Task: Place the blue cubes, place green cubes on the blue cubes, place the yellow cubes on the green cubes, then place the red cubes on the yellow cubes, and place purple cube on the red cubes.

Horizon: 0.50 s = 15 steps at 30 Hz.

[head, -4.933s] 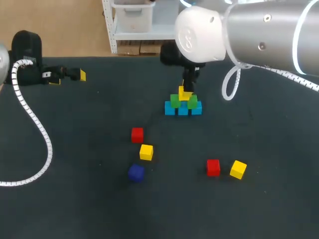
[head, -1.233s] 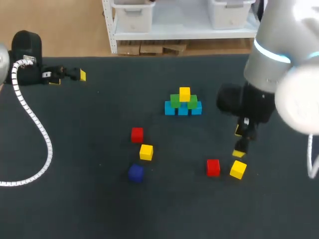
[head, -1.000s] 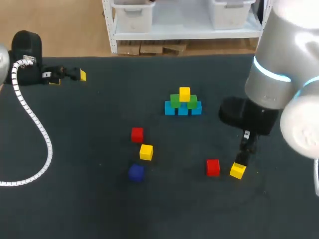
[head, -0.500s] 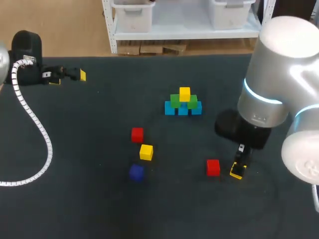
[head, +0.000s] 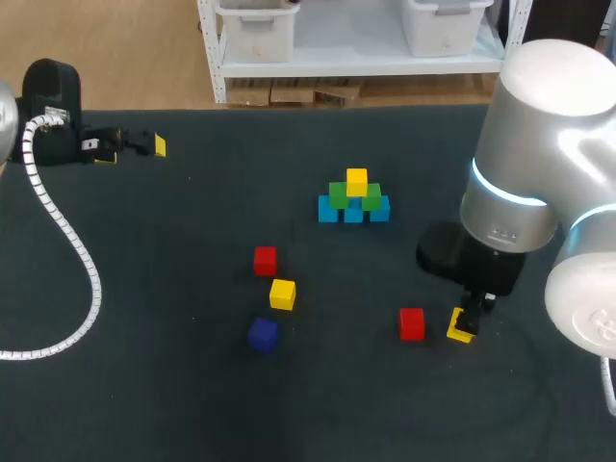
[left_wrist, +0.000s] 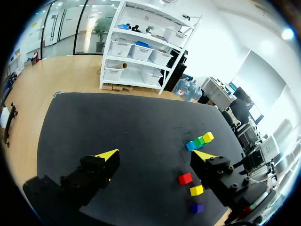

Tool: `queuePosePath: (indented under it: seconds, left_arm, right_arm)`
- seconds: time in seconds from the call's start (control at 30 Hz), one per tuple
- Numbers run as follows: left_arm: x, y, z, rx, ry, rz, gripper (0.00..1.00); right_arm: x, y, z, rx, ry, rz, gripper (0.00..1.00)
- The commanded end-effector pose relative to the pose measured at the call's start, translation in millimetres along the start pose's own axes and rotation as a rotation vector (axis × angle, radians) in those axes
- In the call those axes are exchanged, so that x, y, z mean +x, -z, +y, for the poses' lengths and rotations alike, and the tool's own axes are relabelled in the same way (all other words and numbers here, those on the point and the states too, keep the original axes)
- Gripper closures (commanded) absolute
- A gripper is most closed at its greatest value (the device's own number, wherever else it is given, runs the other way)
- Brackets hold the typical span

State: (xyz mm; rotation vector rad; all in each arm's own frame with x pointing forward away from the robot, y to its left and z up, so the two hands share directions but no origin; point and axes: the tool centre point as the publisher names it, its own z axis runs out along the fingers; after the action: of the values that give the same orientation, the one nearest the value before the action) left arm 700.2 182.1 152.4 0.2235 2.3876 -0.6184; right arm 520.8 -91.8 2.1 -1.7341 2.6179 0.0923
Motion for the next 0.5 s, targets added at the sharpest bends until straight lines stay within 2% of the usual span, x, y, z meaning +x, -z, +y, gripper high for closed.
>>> queuePosePath:
  seconds: [0.03, 0.23, 0.43, 0.5]
  left_arm:
    - [1.2, 0, 2.3, 0.011, -0.002, -0.006, 0.0]
    - [1.2, 0, 2.3, 0.011, -0.002, -0.006, 0.0]
    - [1.2, 0, 2.3, 0.011, -0.002, -0.006, 0.0]
    - [1.2, 0, 2.3, 0.011, -0.002, -0.006, 0.0]
  right_arm:
    - [-1, 9, -7, -0.023, 0.009, -0.015, 1.0]
    - [-11, 33, -30, -0.016, 0.092, -0.056, 1.0]
    - [-33, 70, -53, -0.007, 0.316, -0.089, 1.0]
    - [-44, 79, -63, 0.009, 0.357, -0.08, 1.0]
